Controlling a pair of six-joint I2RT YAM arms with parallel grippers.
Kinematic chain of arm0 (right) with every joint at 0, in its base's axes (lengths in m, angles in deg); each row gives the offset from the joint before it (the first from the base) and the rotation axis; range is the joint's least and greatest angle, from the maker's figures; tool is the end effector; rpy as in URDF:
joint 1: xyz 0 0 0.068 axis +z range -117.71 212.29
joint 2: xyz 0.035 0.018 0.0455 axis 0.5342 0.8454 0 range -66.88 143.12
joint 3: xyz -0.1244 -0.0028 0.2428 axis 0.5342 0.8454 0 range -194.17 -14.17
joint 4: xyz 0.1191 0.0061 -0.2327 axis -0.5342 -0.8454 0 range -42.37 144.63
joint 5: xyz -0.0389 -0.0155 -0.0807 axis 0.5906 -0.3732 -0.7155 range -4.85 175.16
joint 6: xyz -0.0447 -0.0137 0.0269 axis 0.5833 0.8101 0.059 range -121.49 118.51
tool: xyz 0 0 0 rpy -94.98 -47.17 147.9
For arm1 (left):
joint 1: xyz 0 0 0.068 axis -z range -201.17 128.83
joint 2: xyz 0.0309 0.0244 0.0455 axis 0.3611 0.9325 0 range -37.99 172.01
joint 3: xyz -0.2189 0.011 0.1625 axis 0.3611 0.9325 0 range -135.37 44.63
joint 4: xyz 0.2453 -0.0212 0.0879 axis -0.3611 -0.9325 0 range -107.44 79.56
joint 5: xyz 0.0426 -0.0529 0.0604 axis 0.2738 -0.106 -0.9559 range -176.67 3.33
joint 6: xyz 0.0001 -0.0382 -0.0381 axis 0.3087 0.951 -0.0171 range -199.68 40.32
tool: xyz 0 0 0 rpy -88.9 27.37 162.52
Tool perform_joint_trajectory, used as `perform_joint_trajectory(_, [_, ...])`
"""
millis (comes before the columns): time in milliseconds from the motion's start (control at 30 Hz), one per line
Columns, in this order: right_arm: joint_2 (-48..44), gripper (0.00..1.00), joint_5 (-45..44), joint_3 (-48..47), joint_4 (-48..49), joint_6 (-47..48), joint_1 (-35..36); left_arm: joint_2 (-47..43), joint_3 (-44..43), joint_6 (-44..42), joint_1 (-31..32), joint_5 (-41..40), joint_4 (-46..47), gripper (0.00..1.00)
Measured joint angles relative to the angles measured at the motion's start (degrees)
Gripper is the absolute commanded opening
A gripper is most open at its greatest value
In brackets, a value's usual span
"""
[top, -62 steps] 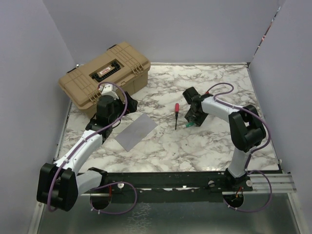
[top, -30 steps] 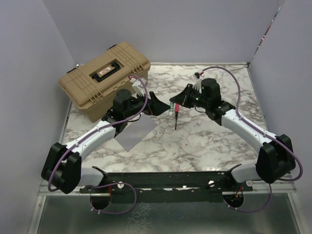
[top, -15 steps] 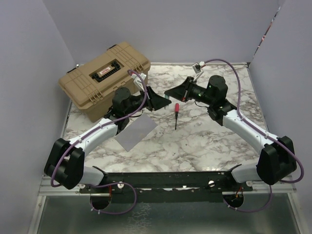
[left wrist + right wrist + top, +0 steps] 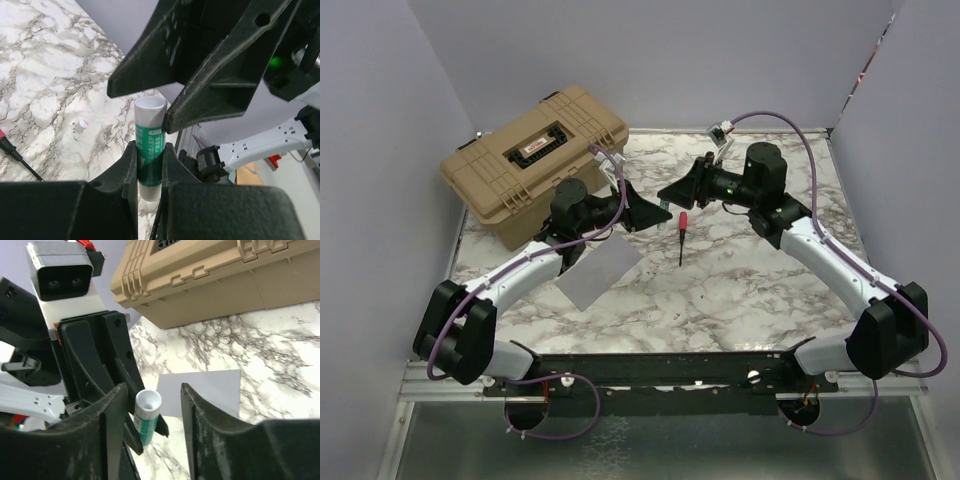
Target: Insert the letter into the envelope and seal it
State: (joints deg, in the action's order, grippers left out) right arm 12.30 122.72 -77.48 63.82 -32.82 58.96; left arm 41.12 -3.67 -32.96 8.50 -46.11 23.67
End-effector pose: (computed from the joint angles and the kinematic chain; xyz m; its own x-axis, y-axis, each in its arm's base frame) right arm 0.2798 0.1648 0.3517 -0.5551 0.1824 -0.8115 -0.7121 0.4000 0.5770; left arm 0.2597 -0.1746 0.3046 -0.6501 -0.2661 -0.7117 0.6809 0.2116 -0.7011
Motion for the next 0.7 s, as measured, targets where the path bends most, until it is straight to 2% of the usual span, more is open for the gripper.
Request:
perform_joint_trajectory(133, [-0.22,0.59,-0.13,-3.93,-8.55,7.76,0.00,-0.98,0.02,-3.58,-0.96,3.82,-1.33,0.00])
perform_joint_trajectory(400, [-0.20,0.58,7.30,-12.46,-24.13,20.76,0.00,-5.64,-4.07,-17.92,-3.02,9.99,-15.98,0.00])
perform_joint_trajectory(567, [1.14,0.56,14.10,-15.43,-26.91,22.36,0.00,-5.77,-6.49,-23.23,-2.99,12.61,-21.35,0.00])
perform_joint_trajectory(700, [2.67,0.51,17.75,-15.67,-27.06,21.70,0.02,-5.77,-6.56,-24.94,-2.99,13.66,-23.85,0.00])
